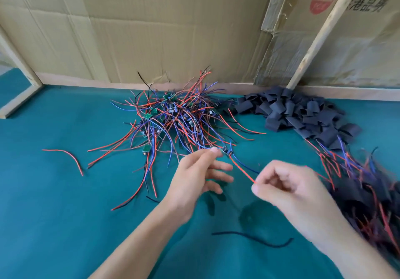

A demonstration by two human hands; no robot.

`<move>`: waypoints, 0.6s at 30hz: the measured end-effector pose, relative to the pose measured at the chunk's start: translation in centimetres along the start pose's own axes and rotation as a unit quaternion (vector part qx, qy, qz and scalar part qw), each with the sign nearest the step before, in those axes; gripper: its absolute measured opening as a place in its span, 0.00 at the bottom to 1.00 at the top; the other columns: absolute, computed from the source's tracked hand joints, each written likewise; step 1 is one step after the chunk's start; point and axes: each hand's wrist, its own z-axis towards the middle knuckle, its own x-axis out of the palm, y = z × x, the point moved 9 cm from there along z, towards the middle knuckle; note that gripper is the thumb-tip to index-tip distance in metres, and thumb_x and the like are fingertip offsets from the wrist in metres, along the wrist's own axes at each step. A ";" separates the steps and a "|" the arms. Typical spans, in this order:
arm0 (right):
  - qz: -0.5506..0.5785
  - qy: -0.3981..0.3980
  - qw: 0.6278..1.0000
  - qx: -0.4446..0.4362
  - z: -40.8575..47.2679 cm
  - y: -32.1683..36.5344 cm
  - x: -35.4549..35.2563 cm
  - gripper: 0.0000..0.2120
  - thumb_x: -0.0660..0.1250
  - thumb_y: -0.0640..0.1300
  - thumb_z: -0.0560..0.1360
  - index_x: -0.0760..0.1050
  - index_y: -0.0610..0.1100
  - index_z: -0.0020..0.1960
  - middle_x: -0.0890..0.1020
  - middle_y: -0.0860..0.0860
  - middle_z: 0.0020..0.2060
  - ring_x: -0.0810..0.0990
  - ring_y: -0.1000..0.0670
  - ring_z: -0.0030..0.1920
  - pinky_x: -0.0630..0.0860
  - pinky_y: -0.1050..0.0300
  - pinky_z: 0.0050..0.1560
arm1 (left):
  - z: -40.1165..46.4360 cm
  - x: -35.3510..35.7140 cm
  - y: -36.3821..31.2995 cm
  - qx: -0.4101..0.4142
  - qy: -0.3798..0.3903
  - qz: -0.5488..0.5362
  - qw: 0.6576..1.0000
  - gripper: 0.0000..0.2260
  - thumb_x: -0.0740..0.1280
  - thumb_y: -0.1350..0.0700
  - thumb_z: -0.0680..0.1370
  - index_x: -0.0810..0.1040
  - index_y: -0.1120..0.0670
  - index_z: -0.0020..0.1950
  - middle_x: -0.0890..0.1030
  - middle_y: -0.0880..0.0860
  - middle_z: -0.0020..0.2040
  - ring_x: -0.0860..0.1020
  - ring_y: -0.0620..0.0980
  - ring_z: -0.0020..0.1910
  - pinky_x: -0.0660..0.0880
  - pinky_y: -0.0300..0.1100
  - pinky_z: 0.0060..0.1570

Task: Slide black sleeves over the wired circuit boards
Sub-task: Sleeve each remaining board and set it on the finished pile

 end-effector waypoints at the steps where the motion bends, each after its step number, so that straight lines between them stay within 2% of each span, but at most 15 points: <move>1: -0.035 0.031 0.999 -0.020 -1.0 0.1 1.3 0.07 0.77 0.42 0.69 0.80 0.46 0.37 0.80 0.47 0.29 0.74 0.54 0.30 0.72 0.52 0.34 | -0.1 0.3 0.2 -0.013 0.010 -0.004 1.000 0.11 0.64 0.52 0.83 0.79 0.60 0.53 0.86 0.60 0.45 0.84 0.53 0.36 0.75 0.38 0.25; 3: -0.071 0.116 0.990 -0.039 -2.5 0.4 4.1 0.07 0.77 0.41 0.69 0.79 0.48 0.37 0.81 0.50 0.30 0.75 0.56 0.30 0.74 0.53 0.36 | -0.4 0.9 0.5 -0.026 0.034 0.018 0.999 0.12 0.65 0.51 0.82 0.82 0.58 0.49 0.85 0.59 0.42 0.84 0.53 0.36 0.75 0.37 0.27; 5: -0.093 0.209 0.973 -0.030 -2.9 0.9 5.8 0.04 0.76 0.47 0.69 0.81 0.49 0.39 0.82 0.53 0.31 0.76 0.58 0.30 0.75 0.58 0.37 | -0.8 1.6 0.6 -0.028 0.072 0.042 0.996 0.10 0.67 0.50 0.79 0.84 0.54 0.44 0.83 0.57 0.37 0.81 0.52 0.32 0.75 0.37 0.29; 7: -0.104 0.322 0.941 -0.007 -2.6 1.1 5.9 0.06 0.75 0.53 0.71 0.84 0.51 0.43 0.83 0.55 0.33 0.77 0.60 0.33 0.74 0.63 0.37 | -1.3 2.5 0.8 -0.035 0.120 0.044 0.991 0.09 0.66 0.52 0.76 0.84 0.54 0.43 0.81 0.57 0.34 0.79 0.52 0.30 0.74 0.38 0.30; 9: -0.087 0.379 0.921 0.033 -0.7 0.9 4.2 0.07 0.75 0.52 0.72 0.85 0.48 0.45 0.84 0.55 0.35 0.79 0.59 0.36 0.74 0.65 0.39 | -1.5 3.0 1.1 -0.043 0.142 0.048 0.988 0.07 0.67 0.55 0.77 0.83 0.55 0.44 0.80 0.58 0.34 0.78 0.52 0.29 0.74 0.38 0.31; 10: -0.084 0.356 0.929 0.049 1.4 0.5 2.7 0.07 0.75 0.49 0.72 0.85 0.46 0.44 0.85 0.53 0.35 0.81 0.57 0.37 0.76 0.63 0.39 | -1.4 3.0 1.3 -0.045 0.139 0.055 0.988 0.06 0.67 0.57 0.79 0.83 0.56 0.45 0.80 0.58 0.35 0.79 0.52 0.30 0.74 0.38 0.31; 11: -0.090 0.293 0.950 0.058 4.3 -0.3 0.8 0.05 0.74 0.47 0.72 0.85 0.45 0.43 0.86 0.51 0.35 0.83 0.54 0.37 0.77 0.62 0.38 | -1.3 2.8 1.4 -0.046 0.128 0.065 0.989 0.07 0.66 0.59 0.81 0.83 0.56 0.46 0.80 0.58 0.35 0.79 0.52 0.31 0.75 0.38 0.32; 13: -0.158 0.079 0.983 0.057 10.5 -1.8 -4.2 0.03 0.73 0.42 0.73 0.85 0.46 0.40 0.86 0.52 0.34 0.84 0.49 0.41 0.79 0.58 0.40 | -1.1 2.5 1.5 -0.045 0.111 0.079 0.990 0.08 0.63 0.61 0.83 0.82 0.58 0.50 0.81 0.56 0.37 0.80 0.51 0.32 0.77 0.38 0.34; 14: -0.209 -0.021 0.976 0.055 12.9 -2.4 -6.4 0.04 0.72 0.41 0.73 0.84 0.49 0.41 0.86 0.53 0.36 0.85 0.48 0.45 0.80 0.57 0.44 | -1.0 2.4 1.4 -0.044 0.109 0.084 0.990 0.08 0.62 0.61 0.84 0.81 0.59 0.53 0.81 0.56 0.37 0.81 0.51 0.33 0.78 0.38 0.35; 15: -0.255 -0.080 0.962 0.060 14.7 -3.1 -7.7 0.06 0.71 0.41 0.74 0.84 0.50 0.45 0.87 0.53 0.42 0.84 0.46 0.50 0.79 0.55 0.50 | -1.0 2.4 1.4 -0.043 0.110 0.087 0.989 0.08 0.62 0.61 0.84 0.81 0.60 0.55 0.81 0.55 0.38 0.81 0.51 0.34 0.79 0.39 0.36; 17: -0.343 -0.093 0.931 0.082 17.2 -5.0 -8.0 0.12 0.70 0.42 0.76 0.80 0.51 0.59 0.83 0.49 0.58 0.80 0.42 0.61 0.77 0.49 0.60 | -1.1 2.4 1.3 -0.045 0.115 0.087 0.989 0.09 0.62 0.62 0.84 0.81 0.60 0.57 0.82 0.55 0.38 0.82 0.52 0.35 0.80 0.40 0.38; 18: -0.385 -0.081 0.915 0.090 18.0 -6.0 -7.7 0.16 0.69 0.44 0.77 0.76 0.51 0.64 0.80 0.47 0.64 0.78 0.40 0.63 0.76 0.48 0.60 | -1.1 2.4 1.3 -0.047 0.117 0.084 0.989 0.09 0.62 0.62 0.84 0.81 0.60 0.57 0.82 0.55 0.39 0.82 0.52 0.35 0.80 0.40 0.38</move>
